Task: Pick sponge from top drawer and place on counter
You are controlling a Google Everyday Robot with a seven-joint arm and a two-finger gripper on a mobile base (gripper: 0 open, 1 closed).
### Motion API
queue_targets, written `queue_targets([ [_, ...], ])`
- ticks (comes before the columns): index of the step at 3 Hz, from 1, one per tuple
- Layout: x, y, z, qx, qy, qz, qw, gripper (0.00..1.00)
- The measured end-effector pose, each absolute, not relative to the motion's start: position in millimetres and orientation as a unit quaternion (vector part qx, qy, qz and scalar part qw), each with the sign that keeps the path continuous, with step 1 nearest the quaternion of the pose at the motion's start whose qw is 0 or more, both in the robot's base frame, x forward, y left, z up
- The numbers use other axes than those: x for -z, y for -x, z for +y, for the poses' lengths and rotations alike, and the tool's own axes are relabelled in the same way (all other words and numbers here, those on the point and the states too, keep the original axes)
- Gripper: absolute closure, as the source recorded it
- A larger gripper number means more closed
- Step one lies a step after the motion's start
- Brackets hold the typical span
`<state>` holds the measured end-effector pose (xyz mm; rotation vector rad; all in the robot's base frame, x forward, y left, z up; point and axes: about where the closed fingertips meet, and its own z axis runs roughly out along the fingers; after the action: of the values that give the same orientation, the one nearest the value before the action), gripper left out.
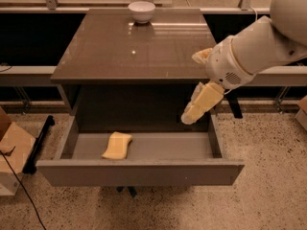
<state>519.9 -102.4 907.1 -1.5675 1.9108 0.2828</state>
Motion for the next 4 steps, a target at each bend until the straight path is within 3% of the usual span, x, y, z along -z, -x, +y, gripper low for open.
queue_targets([
  [3, -899, -524, -98, -0.114, 0.597, 0.728, 0.317, 0.00],
  [4, -855, -536, -71, -0.136, 0.604, 0.719, 0.317, 0.00],
])
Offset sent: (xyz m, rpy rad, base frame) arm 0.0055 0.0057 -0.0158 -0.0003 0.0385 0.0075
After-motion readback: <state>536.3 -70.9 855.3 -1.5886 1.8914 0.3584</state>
